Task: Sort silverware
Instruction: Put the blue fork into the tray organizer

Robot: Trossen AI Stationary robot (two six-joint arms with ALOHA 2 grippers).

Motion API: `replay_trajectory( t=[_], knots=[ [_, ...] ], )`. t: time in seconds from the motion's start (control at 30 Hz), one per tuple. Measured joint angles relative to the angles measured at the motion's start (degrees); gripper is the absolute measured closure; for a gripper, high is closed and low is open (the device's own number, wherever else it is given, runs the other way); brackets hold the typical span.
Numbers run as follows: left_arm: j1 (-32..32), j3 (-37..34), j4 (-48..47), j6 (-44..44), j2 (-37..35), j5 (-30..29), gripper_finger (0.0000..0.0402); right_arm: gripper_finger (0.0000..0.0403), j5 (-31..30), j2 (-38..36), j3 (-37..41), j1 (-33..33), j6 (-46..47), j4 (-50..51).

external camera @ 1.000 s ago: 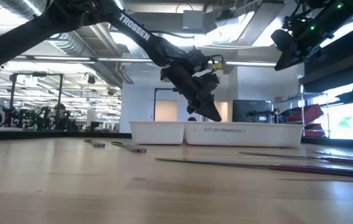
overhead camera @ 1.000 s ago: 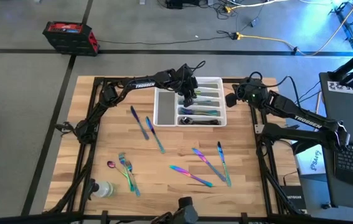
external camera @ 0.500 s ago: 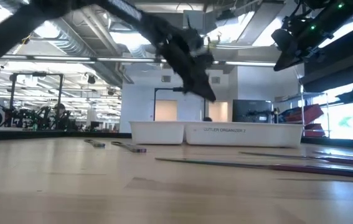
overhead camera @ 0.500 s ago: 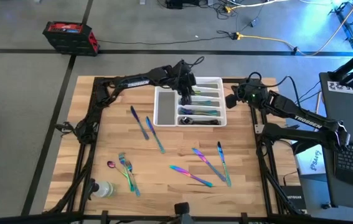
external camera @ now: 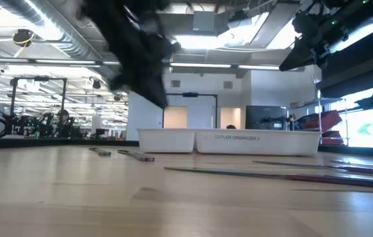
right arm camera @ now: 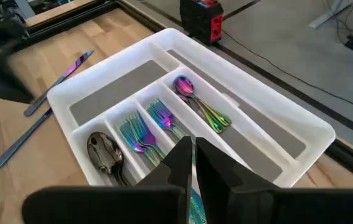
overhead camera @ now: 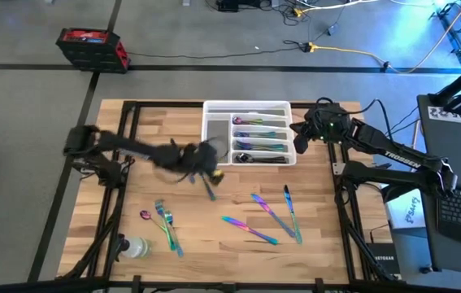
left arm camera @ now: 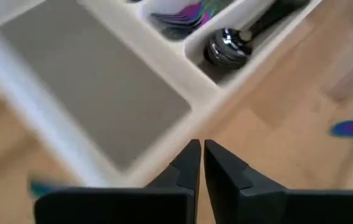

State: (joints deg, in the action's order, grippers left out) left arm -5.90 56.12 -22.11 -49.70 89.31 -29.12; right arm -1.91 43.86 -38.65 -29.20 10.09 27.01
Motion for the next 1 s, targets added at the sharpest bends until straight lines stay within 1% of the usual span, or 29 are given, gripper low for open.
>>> replay_trajectory(
  t=[0.07,0.13,0.17,0.23,0.3,0.37,0.47,0.6,0.7,0.83,1.0],
  knots=[
    [-4.9,-0.6,-7.8,-12.4,-0.9,-2.8,0.0396,0.0398,0.0,0.8,0.0,0.0,0.0,0.0],
    [-8.8,-0.8,-17.0,-24.6,-0.9,-2.8,0.0396,0.0398,0.0,2.1,0.0,0.0,0.0,-0.2],
    [-10.4,-0.8,-20.7,-30.4,-0.9,-1.9,0.0396,0.0398,0.0,2.9,0.0,0.0,0.0,-0.4],
    [-13.2,-0.7,-26.9,-40.1,-1.0,3.2,0.0396,0.0398,-0.1,4.6,0.0,-0.1,0.0,-0.5],
    [-16.0,-0.7,-30.9,-46.3,-1.0,9.3,0.0396,0.0398,0.0,6.8,0.0,0.0,0.1,-0.9],
    [-18.9,-0.7,-33.4,-51.3,-1.0,11.1,0.0396,0.0398,0.1,9.1,0.0,0.0,0.1,-1.5],
    [-21.8,-0.7,-35.7,-55.2,-1.0,11.5,0.0396,0.0398,1.6,12.8,0.0,0.0,1.6,-2.7],
    [-23.4,-0.7,-36.7,-55.1,-1.0,14.8,0.0396,0.0398,4.4,16.9,0.0,0.4,3.4,-4.2],
    [-24.5,-0.7,-36.5,-56.8,-1.0,15.4,0.0388,0.0398,3.5,19.3,0.0,2.1,3.6,-5.7],
    [-25.4,-0.7,-35.1,-58.6,-0.9,16.5,0.0347,0.0398,2.0,21.6,0.0,4.7,6.2,-8.7],
    [-27.2,-0.7,-36.1,-63.7,-0.9,19.9,0.0275,0.0398,0.1,23.5,0.0,7.8,6.6,-11.0]
  ],
)
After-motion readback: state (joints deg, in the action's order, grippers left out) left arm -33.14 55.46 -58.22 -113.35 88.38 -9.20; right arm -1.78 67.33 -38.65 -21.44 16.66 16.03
